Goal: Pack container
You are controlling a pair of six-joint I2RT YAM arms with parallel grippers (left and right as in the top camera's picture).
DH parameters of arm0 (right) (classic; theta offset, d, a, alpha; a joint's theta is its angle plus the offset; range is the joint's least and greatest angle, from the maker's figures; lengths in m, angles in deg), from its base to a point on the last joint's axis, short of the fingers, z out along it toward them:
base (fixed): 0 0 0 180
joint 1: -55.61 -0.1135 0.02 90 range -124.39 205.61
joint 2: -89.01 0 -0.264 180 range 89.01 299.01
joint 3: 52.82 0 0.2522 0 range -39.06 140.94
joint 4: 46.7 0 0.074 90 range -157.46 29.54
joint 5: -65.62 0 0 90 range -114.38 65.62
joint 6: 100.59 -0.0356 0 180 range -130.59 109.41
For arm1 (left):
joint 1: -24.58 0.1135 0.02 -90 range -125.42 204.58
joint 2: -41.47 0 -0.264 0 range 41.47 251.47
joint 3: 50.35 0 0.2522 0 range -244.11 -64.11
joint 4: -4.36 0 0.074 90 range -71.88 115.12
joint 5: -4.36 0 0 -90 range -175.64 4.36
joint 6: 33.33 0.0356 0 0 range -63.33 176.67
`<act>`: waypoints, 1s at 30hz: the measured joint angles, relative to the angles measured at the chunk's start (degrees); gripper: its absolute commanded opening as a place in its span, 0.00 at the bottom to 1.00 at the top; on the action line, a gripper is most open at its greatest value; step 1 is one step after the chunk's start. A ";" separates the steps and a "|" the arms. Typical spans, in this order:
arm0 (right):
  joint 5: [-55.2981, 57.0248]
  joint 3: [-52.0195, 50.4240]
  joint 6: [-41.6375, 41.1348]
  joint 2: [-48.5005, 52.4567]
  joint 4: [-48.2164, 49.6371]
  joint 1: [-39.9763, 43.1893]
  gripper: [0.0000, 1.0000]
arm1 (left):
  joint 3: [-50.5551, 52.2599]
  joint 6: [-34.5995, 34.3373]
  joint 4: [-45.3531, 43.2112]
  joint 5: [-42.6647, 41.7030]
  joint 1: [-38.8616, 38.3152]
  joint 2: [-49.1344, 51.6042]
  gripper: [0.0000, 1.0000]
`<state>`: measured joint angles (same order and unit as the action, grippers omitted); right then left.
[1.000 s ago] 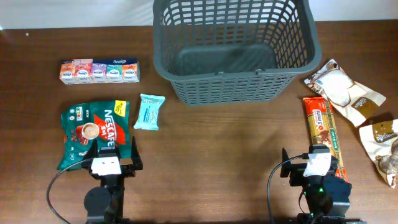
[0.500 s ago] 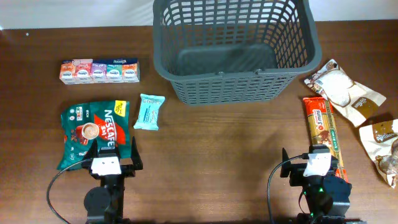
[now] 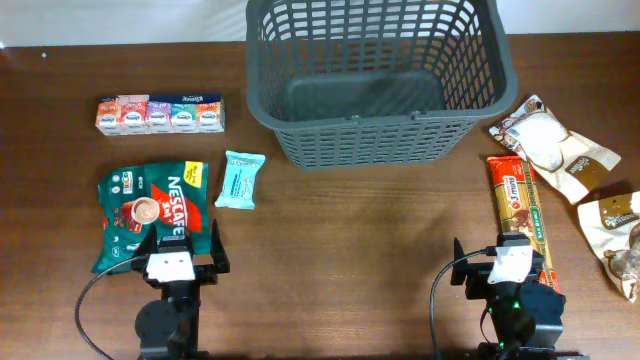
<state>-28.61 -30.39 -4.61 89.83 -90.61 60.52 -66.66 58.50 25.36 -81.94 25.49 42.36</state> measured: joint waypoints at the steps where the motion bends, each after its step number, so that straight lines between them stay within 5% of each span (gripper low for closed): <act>1: 0.00 0.00 0.02 0.00 0.00 0.00 0.99 | 0.00 0.00 0.02 -0.02 0.00 0.00 0.99; 19: -9.86 0.02 0.00 -0.02 0.50 0.00 0.99 | -1.27 -3.19 4.55 -2.86 0.04 1.66 0.99; 25: -10.64 7.50 0.07 3.87 0.11 0.00 0.99 | -14.49 -6.40 16.50 -0.26 0.04 7.10 0.99; 30: -7.26 23.98 3.10 18.58 -5.18 0.00 0.99 | -31.89 -4.63 20.96 2.82 0.04 18.95 0.99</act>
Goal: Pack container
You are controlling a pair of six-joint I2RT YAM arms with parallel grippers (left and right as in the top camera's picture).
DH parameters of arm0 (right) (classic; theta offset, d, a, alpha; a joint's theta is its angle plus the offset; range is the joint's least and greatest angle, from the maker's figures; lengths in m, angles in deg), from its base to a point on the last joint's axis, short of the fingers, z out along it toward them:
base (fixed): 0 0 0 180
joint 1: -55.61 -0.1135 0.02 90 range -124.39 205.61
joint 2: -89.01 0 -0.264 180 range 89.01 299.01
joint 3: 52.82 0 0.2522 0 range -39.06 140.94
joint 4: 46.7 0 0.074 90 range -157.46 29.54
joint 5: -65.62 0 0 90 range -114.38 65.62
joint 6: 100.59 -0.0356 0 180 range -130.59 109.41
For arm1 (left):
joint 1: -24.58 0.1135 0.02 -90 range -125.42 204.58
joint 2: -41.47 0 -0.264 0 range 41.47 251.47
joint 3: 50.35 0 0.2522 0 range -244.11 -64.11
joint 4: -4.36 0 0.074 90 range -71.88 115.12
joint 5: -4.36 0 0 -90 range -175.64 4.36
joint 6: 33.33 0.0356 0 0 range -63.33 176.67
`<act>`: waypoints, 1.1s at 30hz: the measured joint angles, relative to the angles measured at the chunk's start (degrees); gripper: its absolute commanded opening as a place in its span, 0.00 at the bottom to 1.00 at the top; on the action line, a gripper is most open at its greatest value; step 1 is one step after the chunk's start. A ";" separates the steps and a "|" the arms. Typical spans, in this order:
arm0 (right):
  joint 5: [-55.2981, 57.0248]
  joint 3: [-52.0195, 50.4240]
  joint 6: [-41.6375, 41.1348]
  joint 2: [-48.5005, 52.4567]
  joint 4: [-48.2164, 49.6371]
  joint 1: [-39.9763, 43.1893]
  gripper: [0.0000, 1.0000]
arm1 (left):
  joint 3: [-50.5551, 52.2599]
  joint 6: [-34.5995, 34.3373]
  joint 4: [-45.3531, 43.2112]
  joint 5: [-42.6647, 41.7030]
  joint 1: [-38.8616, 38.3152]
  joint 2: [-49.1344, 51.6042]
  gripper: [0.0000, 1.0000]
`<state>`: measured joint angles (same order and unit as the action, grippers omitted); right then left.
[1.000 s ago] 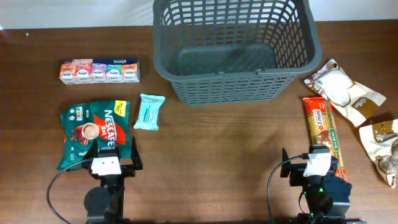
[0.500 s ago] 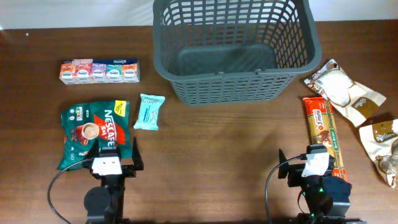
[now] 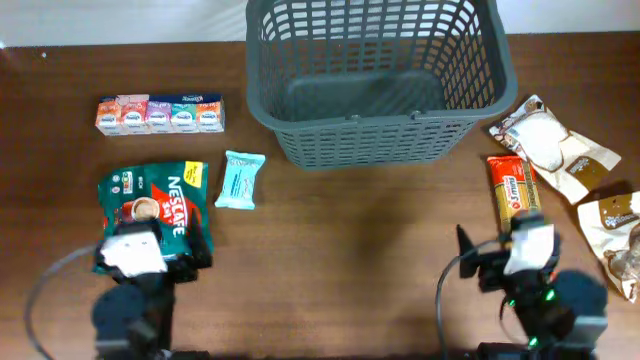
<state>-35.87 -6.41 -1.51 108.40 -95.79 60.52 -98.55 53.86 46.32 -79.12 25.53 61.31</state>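
The dark grey plastic basket (image 3: 370, 90) stands at the back centre, with nothing visible inside it. A green Nescafe bag (image 3: 150, 205) lies at the front left. My left gripper (image 3: 150, 243) hangs over its near end, jaws spread and nothing held. An orange biscuit pack (image 3: 511, 188) lies lengthwise at the right. The right gripper (image 3: 510, 240) sits over that pack's near end, also open and holding nothing. A small light-blue packet (image 3: 240, 180) rests right of the bag.
A strip of coloured tissue packs (image 3: 160, 113) lies at the back left. Two white-and-brown snack bags (image 3: 555, 145) (image 3: 615, 235) lie at the far right. Bare brown table (image 3: 360, 250) stretches between the two arms.
My left arm has shifted left and now covers the lower left of the Nescafe bag. The right arm has moved slightly right and forward over the orange pack's near end. No item has moved.
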 measured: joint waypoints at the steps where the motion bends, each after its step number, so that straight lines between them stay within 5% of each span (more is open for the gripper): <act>1: 0.52 4.57 1.25 4.76 -2.34 0.00 0.99 | -3.15 0.76 1.09 0.28 0.00 2.86 0.99; 8: 2.62 32.09 5.33 27.47 -15.76 0.00 0.99 | -24.96 6.54 8.74 1.27 0.00 26.25 0.99; 14: 8.63 46.75 4.17 36.92 -24.98 0.09 0.99 | -41.42 10.01 18.80 0.13 0.22 44.02 0.99; 23: 11.19 50.66 -1.97 48.28 -31.34 8.85 0.99 | -50.77 10.99 29.51 -5.09 2.99 63.04 0.99; 33: 2.32 50.71 -3.32 53.79 -31.39 19.93 0.99 | -50.77 10.99 32.61 -6.99 2.99 65.18 0.99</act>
<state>-33.55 44.29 -4.83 162.19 -127.18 80.45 -149.32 64.86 78.93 -86.11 28.52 126.48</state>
